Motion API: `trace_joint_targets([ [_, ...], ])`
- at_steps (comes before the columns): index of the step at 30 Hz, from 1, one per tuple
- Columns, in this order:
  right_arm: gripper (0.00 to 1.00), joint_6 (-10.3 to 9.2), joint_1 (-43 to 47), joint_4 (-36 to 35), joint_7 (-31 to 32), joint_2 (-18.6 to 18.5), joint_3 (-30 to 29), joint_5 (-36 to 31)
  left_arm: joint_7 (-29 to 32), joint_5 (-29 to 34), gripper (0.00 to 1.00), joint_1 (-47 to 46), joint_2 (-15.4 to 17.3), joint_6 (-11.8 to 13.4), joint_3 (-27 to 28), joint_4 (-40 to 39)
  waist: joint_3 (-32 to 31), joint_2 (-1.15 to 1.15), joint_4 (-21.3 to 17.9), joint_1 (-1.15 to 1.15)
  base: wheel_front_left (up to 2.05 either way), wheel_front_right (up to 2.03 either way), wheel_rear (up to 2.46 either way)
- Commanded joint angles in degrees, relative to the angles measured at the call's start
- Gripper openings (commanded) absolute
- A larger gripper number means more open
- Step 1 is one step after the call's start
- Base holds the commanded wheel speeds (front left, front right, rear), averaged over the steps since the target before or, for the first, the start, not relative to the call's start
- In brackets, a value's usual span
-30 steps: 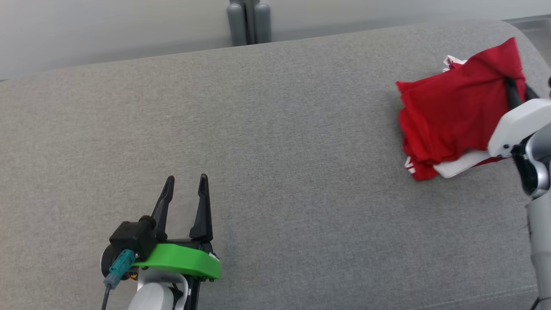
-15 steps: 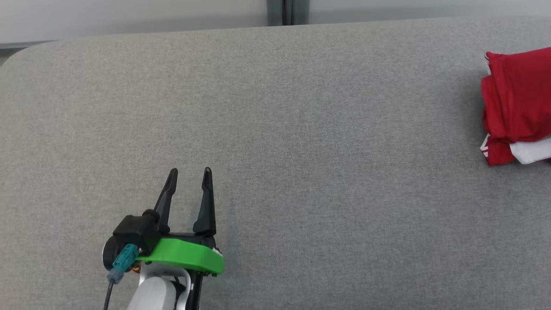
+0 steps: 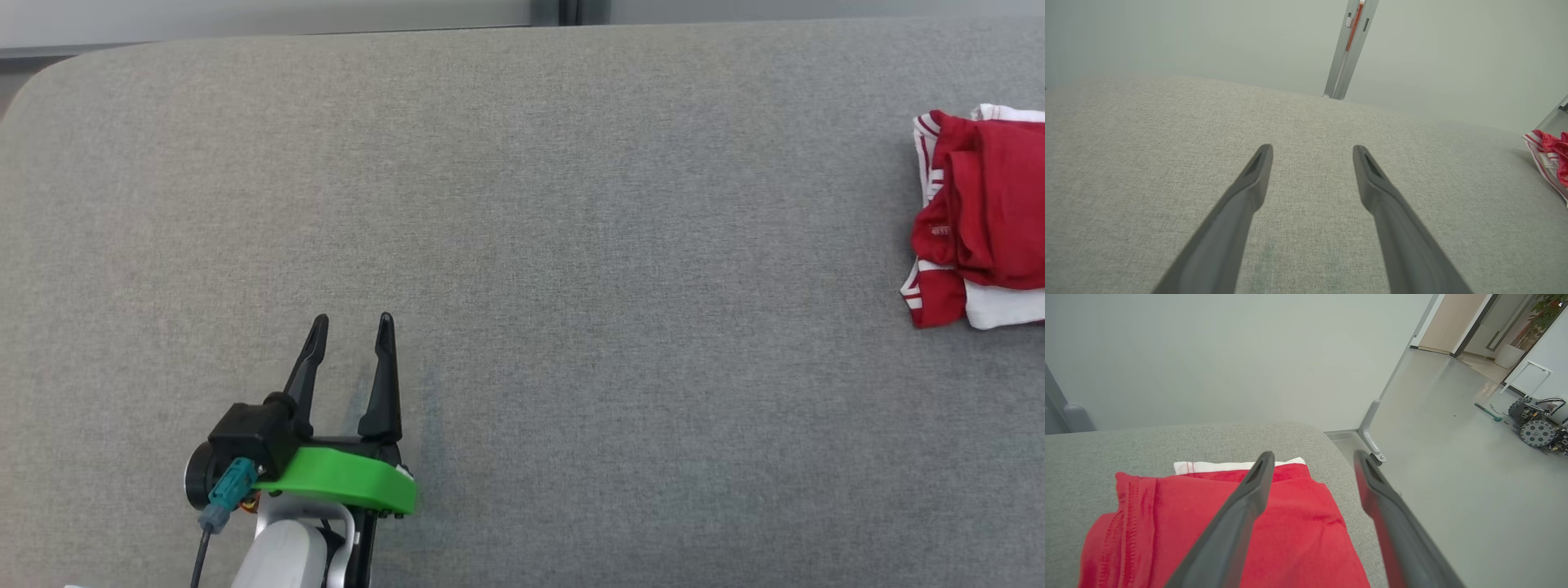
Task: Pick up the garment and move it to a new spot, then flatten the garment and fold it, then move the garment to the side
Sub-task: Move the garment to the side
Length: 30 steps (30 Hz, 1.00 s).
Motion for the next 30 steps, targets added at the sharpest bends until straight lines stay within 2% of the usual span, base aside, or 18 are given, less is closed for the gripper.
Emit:
trace_joint_targets([
  [1, 1.0, -0.08, -0.89, 0.27, -0.96, 0.36, 0.64, -0.43, -0.16, 0.54, 1.0, -0.26, 0.21, -0.1, 0.31, 0.17, -0.78, 0.0, -1.21, 0.0, 0.0, 0.0, 0.0],
  [10, 1.0, -0.09, -1.25, -0.23, -4.96, 3.37, 8.41, 1.77, -0.16, -0.33, 1.0, -1.27, 0.22, 0.35, 1.36, 1.46, -3.85, 0.0, -4.45, 0.0, 0.0, 0.0, 0.0],
  [18, 1.0, -0.09, 3.19, -2.2, -8.15, 8.79, 17.84, 7.58, -0.16, -0.62, 1.0, -1.15, 0.22, 0.87, 3.88, 2.87, -8.88, 0.0, -6.42, 0.0, 0.0, 0.0, 0.0],
  [25, 1.0, -0.08, 10.19, -6.02, -10.49, 13.32, 22.56, 13.16, -0.16, 0.01, 1.0, 1.27, 0.22, 1.39, 4.47, 4.9, -11.69, 0.0, -5.98, 0.0, 0.0, 0.0, 0.0],
  [30, 1.0, -0.08, 17.68, -12.53, -11.83, 15.54, 25.31, 15.58, -0.17, -0.79, 1.0, 3.25, 0.22, 1.43, 4.26, 5.13, -13.32, 0.0, -4.44, 0.0, 0.0, 0.0, 0.0],
])
